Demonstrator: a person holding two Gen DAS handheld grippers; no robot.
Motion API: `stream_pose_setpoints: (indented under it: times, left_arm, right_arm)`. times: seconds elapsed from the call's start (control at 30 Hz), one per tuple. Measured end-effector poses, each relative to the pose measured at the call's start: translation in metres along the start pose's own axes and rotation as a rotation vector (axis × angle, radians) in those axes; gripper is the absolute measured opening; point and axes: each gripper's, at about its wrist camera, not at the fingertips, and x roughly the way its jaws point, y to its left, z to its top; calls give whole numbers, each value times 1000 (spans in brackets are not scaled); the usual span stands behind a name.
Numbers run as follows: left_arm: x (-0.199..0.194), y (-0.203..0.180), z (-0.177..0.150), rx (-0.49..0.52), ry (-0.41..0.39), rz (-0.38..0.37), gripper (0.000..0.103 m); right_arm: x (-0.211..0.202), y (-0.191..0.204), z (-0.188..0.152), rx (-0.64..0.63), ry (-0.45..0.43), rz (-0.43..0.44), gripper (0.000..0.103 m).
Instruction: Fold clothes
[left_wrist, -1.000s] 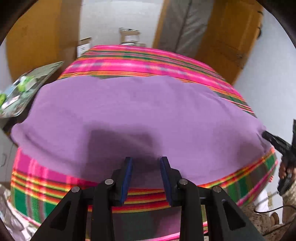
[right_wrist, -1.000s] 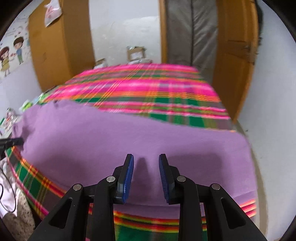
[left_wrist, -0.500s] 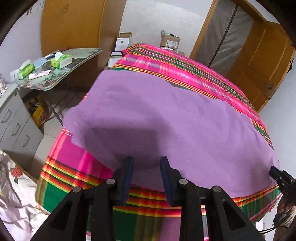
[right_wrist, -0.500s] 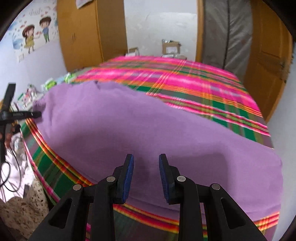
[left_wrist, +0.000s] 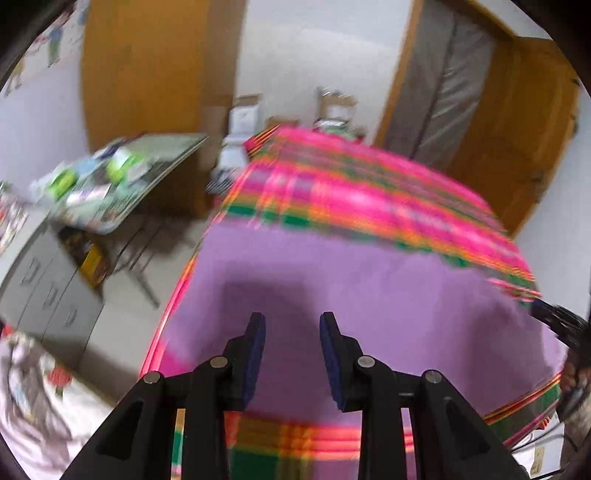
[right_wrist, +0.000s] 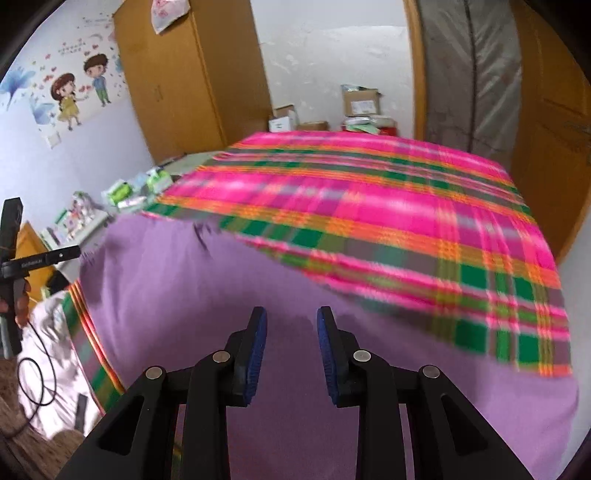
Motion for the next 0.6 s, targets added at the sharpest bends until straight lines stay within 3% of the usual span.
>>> stream_pose_setpoints:
  times: [0.1,0.17,0.27,0.37,0.57,0.6]
  left_arm:
    - [4,-15,22,33,-16,-51,31]
    - [19,-31,35,64,10,-105,31]
    - [46,-49,49,111,58,-147,31]
    - [76,-59,57,143,120,-159,31]
    - [108,-50,66,119,186,-136,31]
    - [112,-48,66,111,195,-134,31]
  right_arm:
    - [22,1,29,22,30,112,30]
    - [45,1,46,47,87,206,31]
    - [77,5,59,43,173,271,32]
    - [99,6,63,30,239,284,33]
    - [121,3,57,57,329,412,32]
    - [120,3,56,58,332,438,28]
